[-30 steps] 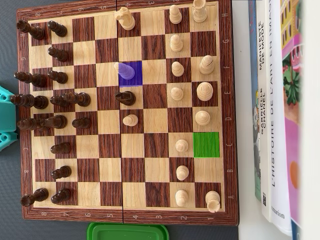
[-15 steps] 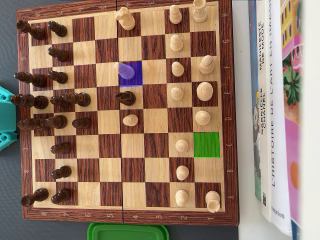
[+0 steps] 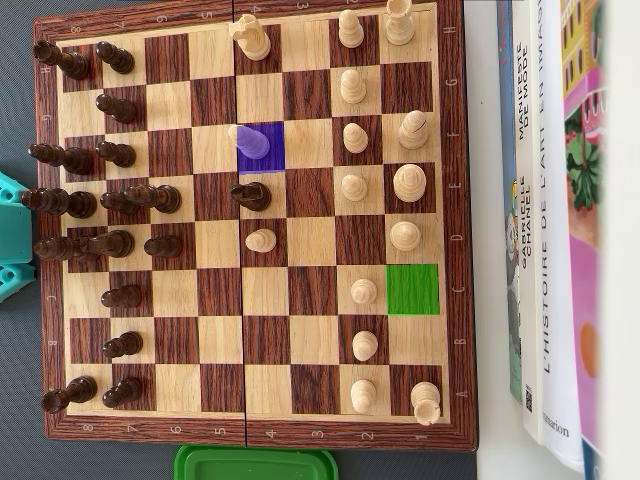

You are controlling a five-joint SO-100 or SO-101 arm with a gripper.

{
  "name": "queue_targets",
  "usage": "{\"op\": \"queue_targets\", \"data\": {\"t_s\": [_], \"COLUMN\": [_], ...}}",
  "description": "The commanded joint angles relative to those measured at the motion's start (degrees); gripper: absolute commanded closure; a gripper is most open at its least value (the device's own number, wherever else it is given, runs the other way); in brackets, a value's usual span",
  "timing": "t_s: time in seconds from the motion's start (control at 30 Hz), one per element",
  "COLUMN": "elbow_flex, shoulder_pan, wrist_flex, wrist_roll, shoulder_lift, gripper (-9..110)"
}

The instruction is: Play chess

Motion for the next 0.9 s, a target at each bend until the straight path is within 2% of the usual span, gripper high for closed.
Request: {"op": "queue_targets", "data": {"t_s": [0.0, 0.23, 0.4, 0.87], "elbow_flex": [-2.37, -9.23, -16.26, -31.64], "shoulder_pan": [-1.32, -2.72, -3.16, -9.84], "wrist_flex": [4.92, 13.18, 25.58, 84.81], "wrist_roll": [-0.79, -1.23, -1.23, -1.23], "shoulder_lift": [-2.46, -12.04, -16.26, -23.55], "gripper": [89, 89, 89, 89]}}
